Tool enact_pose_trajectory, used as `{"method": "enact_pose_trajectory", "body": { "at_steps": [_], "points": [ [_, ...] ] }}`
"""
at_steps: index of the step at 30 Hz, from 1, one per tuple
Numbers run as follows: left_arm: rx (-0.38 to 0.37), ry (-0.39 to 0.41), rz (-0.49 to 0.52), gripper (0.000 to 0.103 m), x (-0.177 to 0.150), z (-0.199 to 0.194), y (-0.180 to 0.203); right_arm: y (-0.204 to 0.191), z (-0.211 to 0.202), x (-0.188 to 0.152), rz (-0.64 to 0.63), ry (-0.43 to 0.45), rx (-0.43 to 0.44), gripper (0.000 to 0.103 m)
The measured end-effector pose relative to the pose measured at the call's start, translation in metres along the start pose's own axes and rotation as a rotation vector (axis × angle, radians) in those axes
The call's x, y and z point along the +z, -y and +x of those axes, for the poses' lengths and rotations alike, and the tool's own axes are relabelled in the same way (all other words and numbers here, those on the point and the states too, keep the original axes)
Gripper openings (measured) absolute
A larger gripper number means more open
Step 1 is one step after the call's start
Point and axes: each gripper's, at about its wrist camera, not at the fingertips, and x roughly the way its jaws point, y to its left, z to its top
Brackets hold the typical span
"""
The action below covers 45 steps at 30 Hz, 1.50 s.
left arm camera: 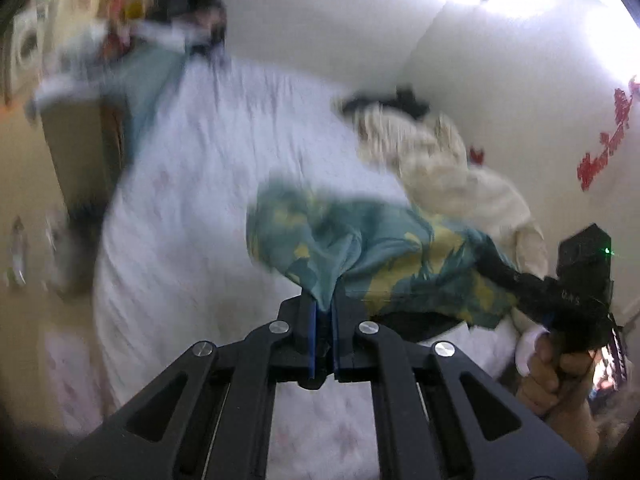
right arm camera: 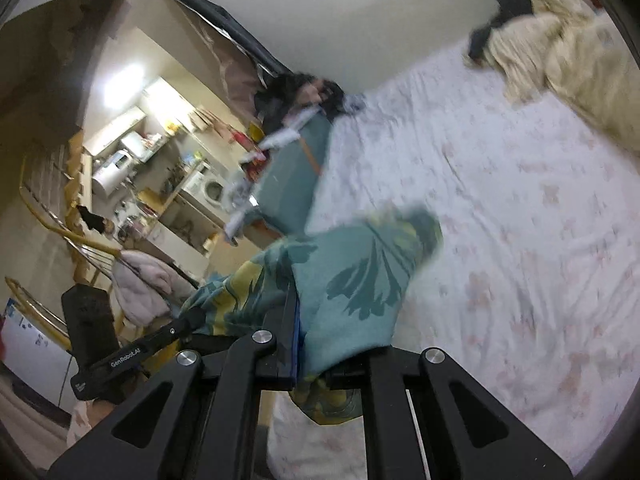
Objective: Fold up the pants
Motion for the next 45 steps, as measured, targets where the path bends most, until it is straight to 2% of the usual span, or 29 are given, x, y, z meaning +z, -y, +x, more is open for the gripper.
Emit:
{"method": "enact_pose_trajectory", "body": {
  "at_steps": [2, 4, 7, 8, 10, 11, 12, 13, 14, 16, 17, 19, 20, 21, 22, 23, 24, 25, 26, 28, 29, 30, 32, 35, 36, 38, 41, 43, 45],
  "points": [
    [0.056, -0.113, -0.009, 0.004, -0.037, 0.029, -0.014, 0.019, 0.010, -0.025, 0.026, -0.060, -0.026, 0.008],
    [0.110, -0.234, -0.004, 0.004, -0.075, 0.059, -0.027, 0.048, 0.031, -0.064, 0.071, -0.167, -0.058, 0.008],
    [0.193, -0.378, 0.015, 0.003, -0.127, 0.098, -0.040, 0.099, 0.067, -0.132, 0.188, -0.359, -0.118, 0.009],
    [0.218, -0.427, 0.030, 0.004, -0.142, 0.109, -0.044, 0.115, 0.081, -0.155, 0.238, -0.450, -0.136, 0.011],
    [0.266, -0.513, 0.021, 0.007, -0.159, 0.123, -0.051, 0.135, 0.099, -0.186, 0.291, -0.590, -0.241, 0.017],
    [0.287, -0.532, 0.015, 0.009, -0.162, 0.124, -0.054, 0.138, 0.103, -0.191, 0.301, -0.633, -0.293, 0.025],
    [0.316, -0.557, 0.012, 0.012, -0.164, 0.125, -0.057, 0.136, 0.102, -0.191, 0.296, -0.639, -0.314, 0.046],
    [0.344, -0.571, 0.012, 0.027, -0.164, 0.123, -0.059, 0.135, 0.100, -0.188, 0.280, -0.638, -0.345, 0.059],
    [0.358, -0.559, 0.010, 0.042, -0.161, 0.117, -0.060, 0.131, 0.094, -0.183, 0.245, -0.632, -0.417, 0.067],
    [0.370, -0.491, 0.014, 0.053, -0.151, 0.103, -0.057, 0.122, 0.083, -0.172, 0.166, -0.598, -0.476, 0.067],
    [0.381, -0.468, 0.025, 0.056, -0.146, 0.099, -0.057, 0.114, 0.076, -0.163, 0.118, -0.565, -0.475, 0.066],
    [0.389, -0.400, 0.051, 0.056, -0.132, 0.094, -0.053, 0.101, 0.069, -0.147, 0.031, -0.490, -0.448, 0.054],
    [0.381, -0.370, 0.068, 0.056, -0.125, 0.095, -0.049, 0.092, 0.069, -0.140, -0.038, -0.438, -0.447, 0.040],
    [0.368, -0.351, 0.089, 0.056, -0.121, 0.100, -0.044, 0.088, 0.071, -0.139, -0.066, -0.422, -0.454, 0.030],
    [0.348, -0.354, 0.104, 0.056, -0.119, 0.109, -0.041, 0.085, 0.079, -0.138, -0.076, -0.422, -0.447, 0.025],
    [0.333, -0.370, 0.116, 0.055, -0.116, 0.121, -0.039, 0.087, 0.092, -0.139, -0.069, -0.443, -0.407, 0.017],
    [0.315, -0.405, 0.136, 0.052, -0.120, 0.135, -0.036, 0.090, 0.102, -0.145, -0.058, -0.463, -0.386, 0.016],
    [0.305, -0.446, 0.159, 0.044, -0.128, 0.149, -0.033, 0.096, 0.115, -0.151, -0.055, -0.494, -0.391, 0.016],
    [0.306, -0.490, 0.177, 0.040, -0.135, 0.163, -0.033, 0.101, 0.132, -0.160, -0.056, -0.544, -0.415, 0.016],
    [0.330, -0.574, 0.205, 0.039, -0.156, 0.186, -0.037, 0.111, 0.150, -0.177, -0.051, -0.637, -0.443, 0.016],
    [0.350, -0.605, 0.206, 0.039, -0.164, 0.192, -0.041, 0.119, 0.157, -0.191, -0.076, -0.715, -0.514, 0.014],
    [0.377, -0.675, 0.193, 0.039, -0.178, 0.198, -0.049, 0.124, 0.161, -0.204, -0.121, -0.793, -0.571, 0.014],
    [0.368, -0.750, 0.149, 0.040, -0.192, 0.199, -0.059, 0.125, 0.158, -0.217, -0.183, -0.894, -0.591, 0.017],
    [0.360, -0.708, 0.160, 0.040, -0.187, 0.186, -0.057, 0.117, 0.147, -0.211, -0.259, -0.955, -0.642, 0.018],
    [0.347, -0.675, 0.143, 0.040, -0.183, 0.180, -0.056, 0.113, 0.143, -0.207, -0.268, -0.942, -0.634, 0.020],
    [0.321, -0.604, 0.127, 0.041, -0.172, 0.171, -0.052, 0.102, 0.132, -0.191, -0.240, -0.857, -0.550, 0.021],
    [0.318, -0.559, 0.125, 0.047, -0.164, 0.168, -0.049, 0.085, 0.129, -0.186, -0.220, -0.757, -0.392, 0.021],
    [0.353, -0.587, 0.139, 0.047, -0.168, 0.176, -0.052, 0.087, 0.141, -0.197, -0.202, -0.788, -0.372, 0.020],
    [0.392, -0.666, 0.126, 0.047, -0.179, 0.191, -0.060, 0.108, 0.159, -0.223, -0.181, -0.890, -0.447, 0.018]
  ]
}}
